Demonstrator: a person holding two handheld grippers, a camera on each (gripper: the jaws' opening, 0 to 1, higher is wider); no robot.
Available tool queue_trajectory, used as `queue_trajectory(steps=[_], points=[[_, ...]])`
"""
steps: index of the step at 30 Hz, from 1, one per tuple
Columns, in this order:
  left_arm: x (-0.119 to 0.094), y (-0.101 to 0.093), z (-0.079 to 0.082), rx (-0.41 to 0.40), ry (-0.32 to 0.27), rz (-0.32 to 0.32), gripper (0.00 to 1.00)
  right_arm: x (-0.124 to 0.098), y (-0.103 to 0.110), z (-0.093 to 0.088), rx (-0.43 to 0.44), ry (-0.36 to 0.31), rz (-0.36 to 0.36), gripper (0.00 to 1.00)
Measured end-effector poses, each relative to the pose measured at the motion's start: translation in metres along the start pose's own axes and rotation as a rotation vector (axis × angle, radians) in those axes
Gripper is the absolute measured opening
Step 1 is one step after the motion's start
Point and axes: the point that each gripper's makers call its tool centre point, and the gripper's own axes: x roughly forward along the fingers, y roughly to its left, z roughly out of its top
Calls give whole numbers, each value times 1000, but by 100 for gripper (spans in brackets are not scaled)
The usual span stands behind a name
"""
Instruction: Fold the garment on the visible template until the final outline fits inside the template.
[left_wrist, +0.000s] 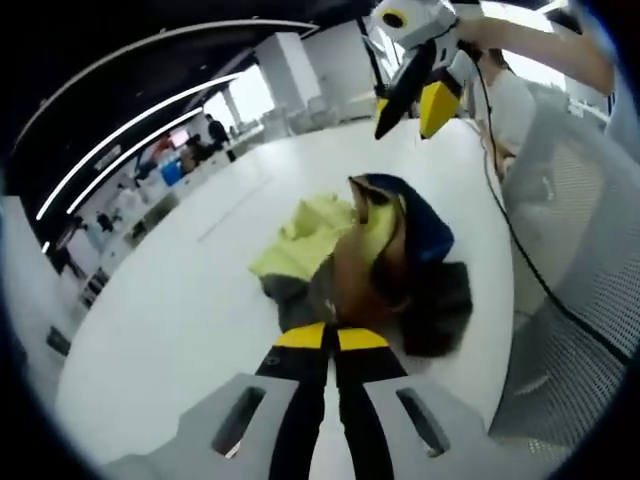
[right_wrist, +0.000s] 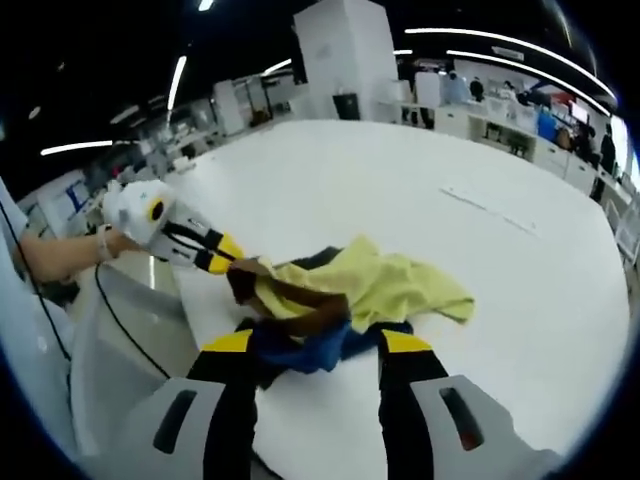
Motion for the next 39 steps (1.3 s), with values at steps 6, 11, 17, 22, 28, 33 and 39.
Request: queue_trajectory(steps=[6, 11, 17, 22, 28, 33, 39], points=[[-4, 5, 4, -31, -8, 22, 0, 12, 2, -12, 30, 32, 2, 40], [-3, 5, 3, -64, -9, 27, 0, 17, 4, -33, 37, 79, -6, 40], [-3, 4, 5, -75, -10, 27, 0, 21, 14, -52, 54, 103, -2, 40], [-3, 4, 4, -105, -8, 21, 0, 28, 23, -62, 67, 104, 5, 40], [-4, 3, 4, -151, -14, 16, 0, 37, 27, -72, 105, 110, 3, 38], [-4, 4, 4, -154, -7, 20, 0, 41, 27, -76, 121, 105, -3, 32], [-5, 3, 6, -155, -8, 16, 0, 45, 26, -78, 164, 88, -15, 26]])
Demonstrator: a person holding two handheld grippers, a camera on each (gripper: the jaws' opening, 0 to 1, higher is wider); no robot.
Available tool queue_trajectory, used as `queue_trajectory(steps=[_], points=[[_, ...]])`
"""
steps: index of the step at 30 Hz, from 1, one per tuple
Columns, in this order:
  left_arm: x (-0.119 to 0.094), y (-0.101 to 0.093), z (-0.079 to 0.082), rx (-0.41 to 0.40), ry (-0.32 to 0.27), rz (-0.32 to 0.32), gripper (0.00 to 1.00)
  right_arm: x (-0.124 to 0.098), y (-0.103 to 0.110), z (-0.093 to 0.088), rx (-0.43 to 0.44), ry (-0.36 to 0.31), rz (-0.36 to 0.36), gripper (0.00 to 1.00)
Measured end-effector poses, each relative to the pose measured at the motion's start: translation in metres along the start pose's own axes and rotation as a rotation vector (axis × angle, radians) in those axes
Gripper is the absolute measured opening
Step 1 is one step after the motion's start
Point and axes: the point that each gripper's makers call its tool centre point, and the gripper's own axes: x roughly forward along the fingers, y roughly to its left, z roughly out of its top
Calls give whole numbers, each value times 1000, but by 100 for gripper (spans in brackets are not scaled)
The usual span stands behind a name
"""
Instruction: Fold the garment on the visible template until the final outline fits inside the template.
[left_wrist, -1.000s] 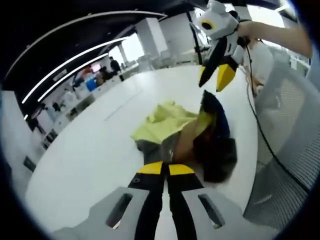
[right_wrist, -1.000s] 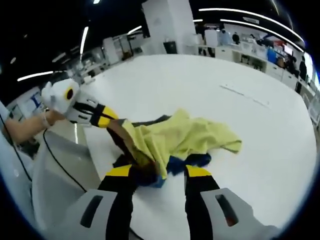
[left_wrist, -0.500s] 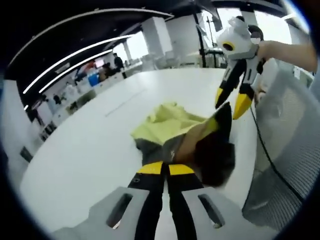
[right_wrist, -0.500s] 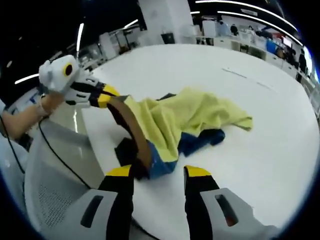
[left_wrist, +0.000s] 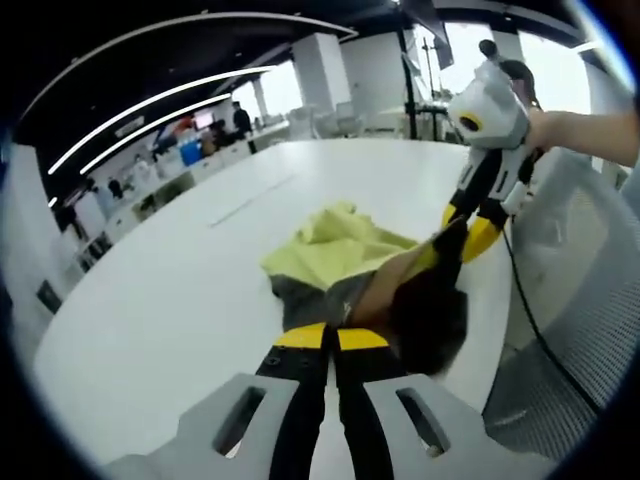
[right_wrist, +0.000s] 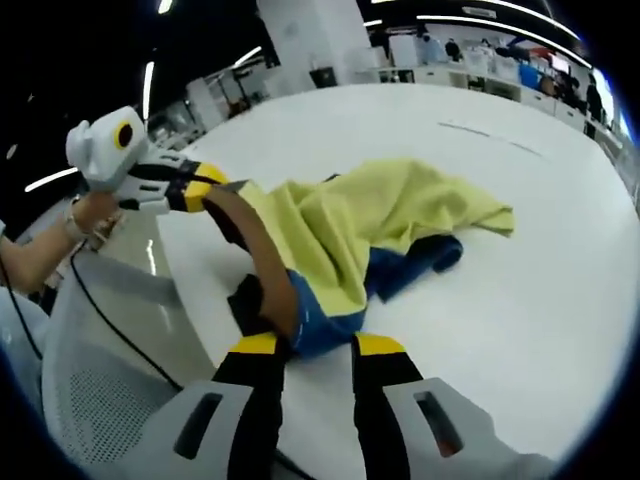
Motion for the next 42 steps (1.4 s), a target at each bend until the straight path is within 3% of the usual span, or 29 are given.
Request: queue_trajectory(steps=[5, 22, 29, 42], points=[[0, 0, 0, -14, -4, 3, 0, 5, -2, -9, 23, 28, -16, 26], [-1, -3, -5, -18, 23, -13, 0, 15, -3, -14, 154, -5, 0, 13], [-1, -3, -6, -20, 31, -16, 0, 13, -8, -10, 115, -13, -10, 5], [-4, -2, -4, -22, 47, -6, 0, -1, -12, -2, 41, -29, -30, 1]])
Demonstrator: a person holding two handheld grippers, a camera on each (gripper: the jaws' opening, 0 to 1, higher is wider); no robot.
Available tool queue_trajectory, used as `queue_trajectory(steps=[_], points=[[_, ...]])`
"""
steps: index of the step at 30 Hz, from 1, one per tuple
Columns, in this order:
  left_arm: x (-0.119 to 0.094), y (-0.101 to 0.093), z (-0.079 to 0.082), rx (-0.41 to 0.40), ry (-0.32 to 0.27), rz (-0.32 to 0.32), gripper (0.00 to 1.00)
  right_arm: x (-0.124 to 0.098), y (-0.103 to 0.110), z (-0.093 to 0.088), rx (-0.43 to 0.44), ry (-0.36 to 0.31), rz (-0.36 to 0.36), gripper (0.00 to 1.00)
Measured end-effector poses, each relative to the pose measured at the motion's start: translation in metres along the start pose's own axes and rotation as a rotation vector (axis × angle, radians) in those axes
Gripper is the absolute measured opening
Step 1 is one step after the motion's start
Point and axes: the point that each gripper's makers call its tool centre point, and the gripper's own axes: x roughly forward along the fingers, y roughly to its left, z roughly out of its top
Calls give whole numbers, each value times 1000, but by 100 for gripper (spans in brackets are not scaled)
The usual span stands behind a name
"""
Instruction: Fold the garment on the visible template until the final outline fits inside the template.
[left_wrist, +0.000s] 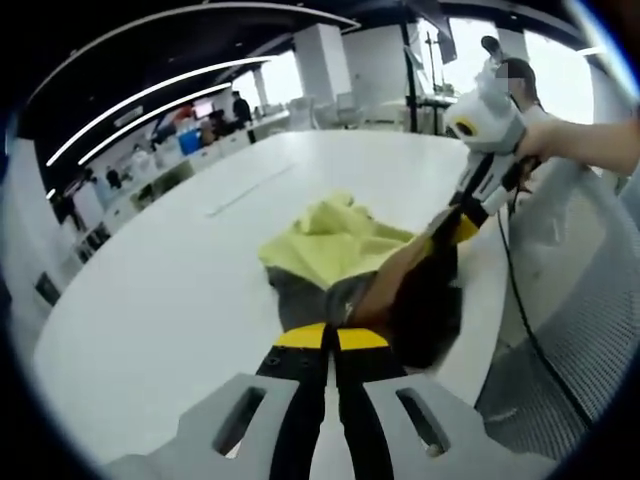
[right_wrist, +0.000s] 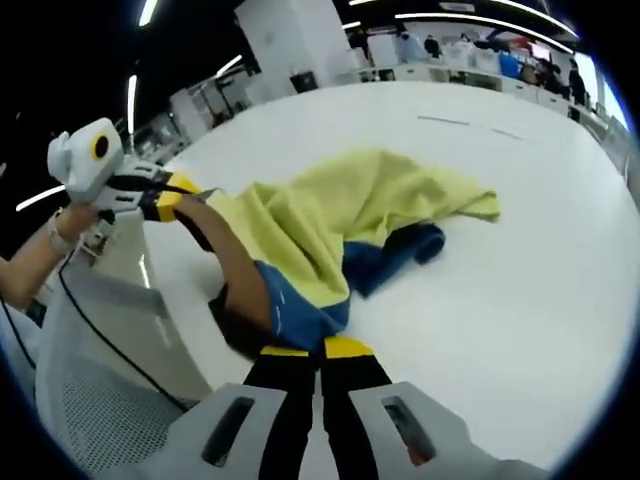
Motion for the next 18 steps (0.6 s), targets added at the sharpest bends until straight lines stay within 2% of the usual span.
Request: queue_trajectory(steps=[5, 10, 18], points=[[-2, 0, 1, 9, 8, 0, 0, -5, -7, 1, -48, 4, -34, 1], [-3, 2, 3, 31, 30, -5, 0, -13, -14, 9, -83, 7, -47, 1], [-6, 7, 15, 55, 40, 9, 0, -26, -25, 32, -163, -20, -94, 1]])
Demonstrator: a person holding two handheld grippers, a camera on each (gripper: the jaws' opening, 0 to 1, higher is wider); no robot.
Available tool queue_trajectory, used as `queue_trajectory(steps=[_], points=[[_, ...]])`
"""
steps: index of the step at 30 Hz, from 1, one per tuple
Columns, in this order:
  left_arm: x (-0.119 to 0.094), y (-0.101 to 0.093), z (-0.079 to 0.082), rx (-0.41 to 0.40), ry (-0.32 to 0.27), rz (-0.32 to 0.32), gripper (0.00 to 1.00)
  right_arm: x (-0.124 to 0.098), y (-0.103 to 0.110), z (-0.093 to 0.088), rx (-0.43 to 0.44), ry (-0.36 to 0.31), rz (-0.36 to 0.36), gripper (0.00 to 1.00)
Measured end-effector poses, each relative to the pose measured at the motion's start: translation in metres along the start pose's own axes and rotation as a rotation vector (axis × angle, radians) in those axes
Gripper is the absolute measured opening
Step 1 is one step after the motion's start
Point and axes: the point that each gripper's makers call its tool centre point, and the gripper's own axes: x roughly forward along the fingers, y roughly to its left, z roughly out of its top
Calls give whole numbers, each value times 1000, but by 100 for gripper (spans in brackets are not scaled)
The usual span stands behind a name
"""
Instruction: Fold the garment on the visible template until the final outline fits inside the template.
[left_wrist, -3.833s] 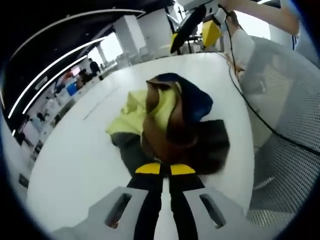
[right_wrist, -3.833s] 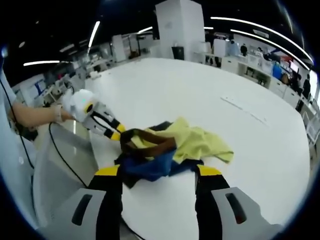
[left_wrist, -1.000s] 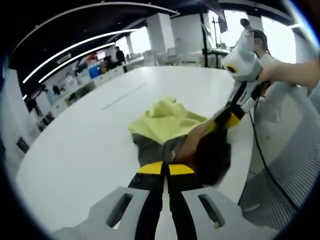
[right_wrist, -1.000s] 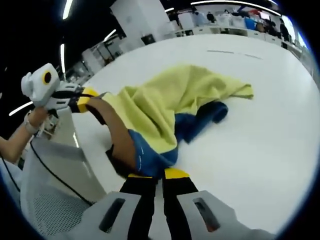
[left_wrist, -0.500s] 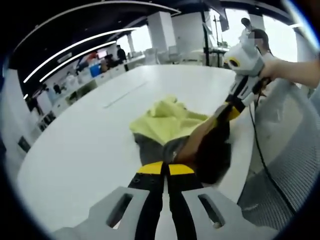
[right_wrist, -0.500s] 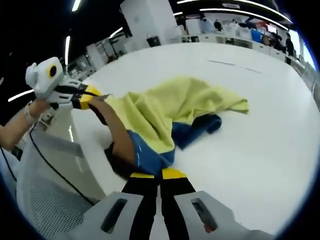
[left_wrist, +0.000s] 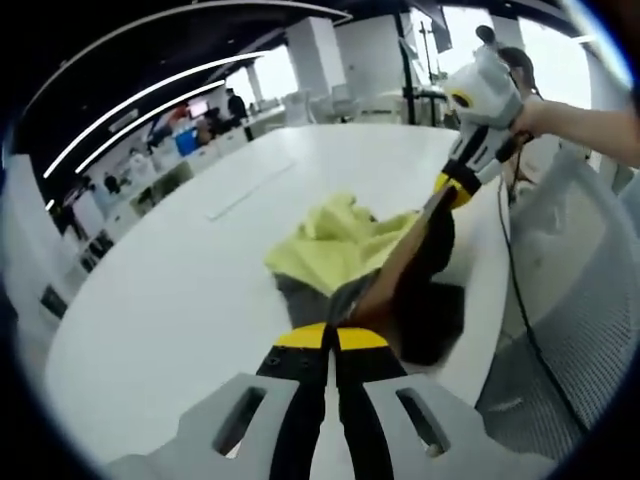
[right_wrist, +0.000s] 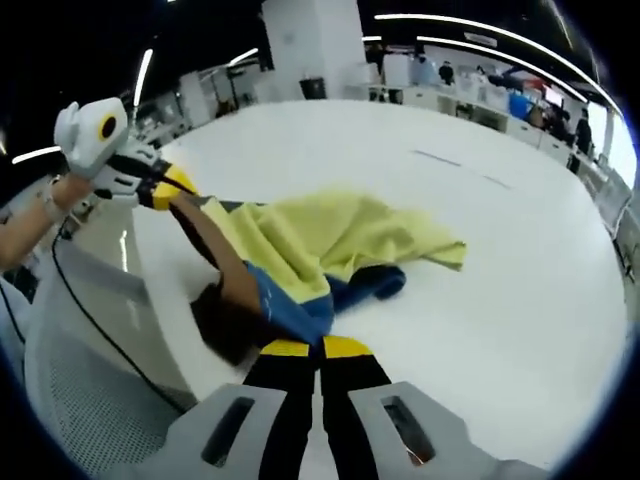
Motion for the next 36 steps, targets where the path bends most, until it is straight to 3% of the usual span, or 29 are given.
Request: queue_trajectory(steps=[13, 36], points=[[-5, 13, 13, 48, 6, 22, 0, -10, -14, 30, -134, -13, -45, 1], [-24, 56, 66, 170, -16, 95, 0, -37, -40, 113, -332, -86, -139, 1]])
